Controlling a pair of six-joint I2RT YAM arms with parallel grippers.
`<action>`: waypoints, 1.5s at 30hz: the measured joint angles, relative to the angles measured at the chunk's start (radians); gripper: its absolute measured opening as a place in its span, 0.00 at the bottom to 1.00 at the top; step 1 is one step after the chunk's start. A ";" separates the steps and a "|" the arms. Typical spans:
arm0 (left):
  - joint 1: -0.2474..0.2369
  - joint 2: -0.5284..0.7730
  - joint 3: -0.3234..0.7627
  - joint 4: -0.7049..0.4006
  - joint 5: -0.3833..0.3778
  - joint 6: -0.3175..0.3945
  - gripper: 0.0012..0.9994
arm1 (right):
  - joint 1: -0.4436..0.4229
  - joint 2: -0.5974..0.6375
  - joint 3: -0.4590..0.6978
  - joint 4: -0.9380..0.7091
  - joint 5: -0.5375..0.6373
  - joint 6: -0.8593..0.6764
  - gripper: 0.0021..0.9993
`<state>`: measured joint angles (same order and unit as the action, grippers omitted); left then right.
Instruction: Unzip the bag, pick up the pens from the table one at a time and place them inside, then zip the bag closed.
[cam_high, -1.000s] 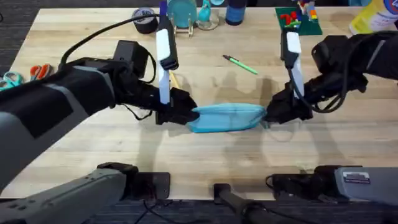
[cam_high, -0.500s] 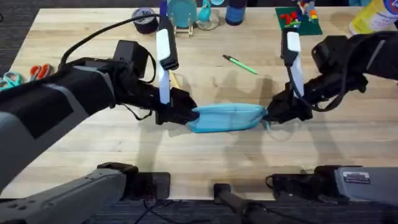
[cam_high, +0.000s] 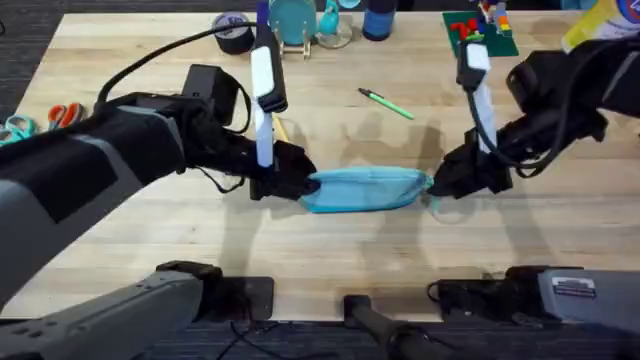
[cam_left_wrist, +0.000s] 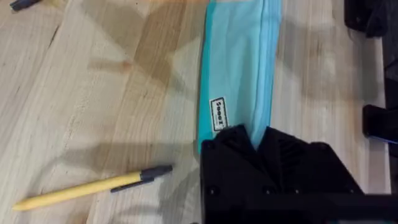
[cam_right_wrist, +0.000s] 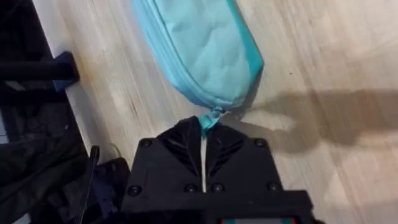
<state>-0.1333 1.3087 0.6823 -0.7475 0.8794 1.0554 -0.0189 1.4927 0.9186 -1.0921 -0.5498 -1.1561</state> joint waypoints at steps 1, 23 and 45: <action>0.000 0.000 0.000 0.000 0.000 0.000 0.04 | 0.000 -0.008 0.007 -0.006 0.000 0.000 0.03; 0.000 0.000 0.000 0.000 -0.001 0.000 0.04 | 0.000 -0.143 0.077 -0.026 0.004 -0.023 0.03; 0.000 0.000 0.000 0.002 -0.004 0.000 0.04 | 0.204 -0.143 0.177 -0.022 0.000 -0.049 0.03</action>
<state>-0.1333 1.3087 0.6823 -0.7456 0.8757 1.0554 0.1847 1.3500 1.0951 -1.1143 -0.5502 -1.2052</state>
